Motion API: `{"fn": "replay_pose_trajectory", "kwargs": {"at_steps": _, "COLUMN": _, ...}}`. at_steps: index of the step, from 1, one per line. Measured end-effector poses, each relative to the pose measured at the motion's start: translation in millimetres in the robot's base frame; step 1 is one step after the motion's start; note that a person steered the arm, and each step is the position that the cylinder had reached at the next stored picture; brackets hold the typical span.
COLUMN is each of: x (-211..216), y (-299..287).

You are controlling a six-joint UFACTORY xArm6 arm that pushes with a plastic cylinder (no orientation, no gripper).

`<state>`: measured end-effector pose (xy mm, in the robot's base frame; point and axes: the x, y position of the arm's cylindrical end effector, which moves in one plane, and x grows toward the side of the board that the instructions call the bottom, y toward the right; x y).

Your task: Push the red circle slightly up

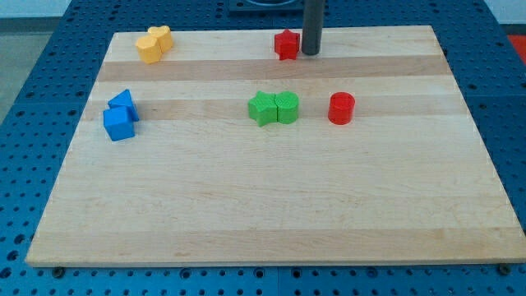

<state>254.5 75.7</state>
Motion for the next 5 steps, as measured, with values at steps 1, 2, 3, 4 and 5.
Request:
{"fn": "replay_pose_trajectory", "kwargs": {"at_steps": 1, "x": 27, "y": 32}}
{"fn": "replay_pose_trajectory", "kwargs": {"at_steps": 2, "x": 66, "y": 60}}
{"fn": "replay_pose_trajectory", "kwargs": {"at_steps": 3, "x": 106, "y": 78}}
{"fn": "replay_pose_trajectory", "kwargs": {"at_steps": 4, "x": 146, "y": 79}}
{"fn": "replay_pose_trajectory", "kwargs": {"at_steps": 5, "x": 175, "y": 76}}
